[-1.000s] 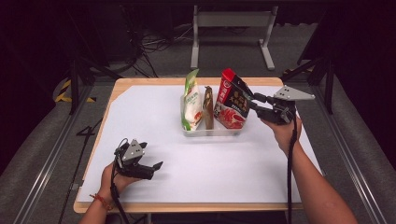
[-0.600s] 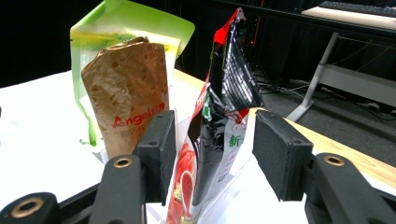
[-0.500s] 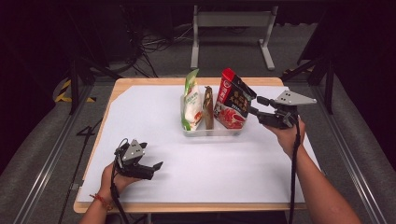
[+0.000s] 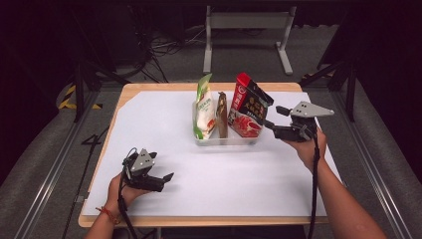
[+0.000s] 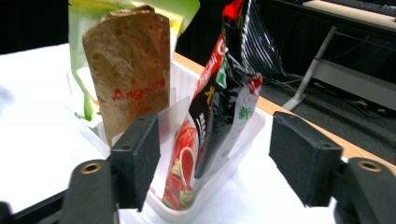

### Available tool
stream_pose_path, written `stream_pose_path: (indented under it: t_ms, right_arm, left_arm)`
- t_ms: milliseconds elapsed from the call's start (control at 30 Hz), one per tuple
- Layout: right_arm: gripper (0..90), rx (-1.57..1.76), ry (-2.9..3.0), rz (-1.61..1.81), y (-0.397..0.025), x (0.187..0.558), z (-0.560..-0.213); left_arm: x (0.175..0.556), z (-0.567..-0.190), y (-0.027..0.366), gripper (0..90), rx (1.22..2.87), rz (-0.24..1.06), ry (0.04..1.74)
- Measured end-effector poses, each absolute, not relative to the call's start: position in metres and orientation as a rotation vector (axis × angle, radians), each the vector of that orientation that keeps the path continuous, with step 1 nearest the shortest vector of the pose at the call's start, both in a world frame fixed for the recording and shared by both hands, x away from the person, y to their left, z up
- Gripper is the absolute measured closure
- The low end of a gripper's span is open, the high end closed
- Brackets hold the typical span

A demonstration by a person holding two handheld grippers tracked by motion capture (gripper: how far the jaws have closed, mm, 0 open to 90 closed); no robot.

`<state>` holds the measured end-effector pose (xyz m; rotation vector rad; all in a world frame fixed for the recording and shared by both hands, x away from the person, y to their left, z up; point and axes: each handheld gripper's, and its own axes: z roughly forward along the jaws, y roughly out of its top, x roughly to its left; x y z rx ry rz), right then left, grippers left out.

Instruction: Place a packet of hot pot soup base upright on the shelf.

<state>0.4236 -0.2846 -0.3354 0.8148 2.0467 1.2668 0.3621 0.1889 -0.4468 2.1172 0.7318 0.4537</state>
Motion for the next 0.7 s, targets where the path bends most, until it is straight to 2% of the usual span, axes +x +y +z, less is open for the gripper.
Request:
stream_pose_path:
  t_ms: [700]
  right_arm:
    - [21.5,0.772,2.116,1.135,-0.29,0.414,-0.352]
  left_arm:
    - [0.362,-0.447,0.188,7.0,2.122,0.453,0.727]
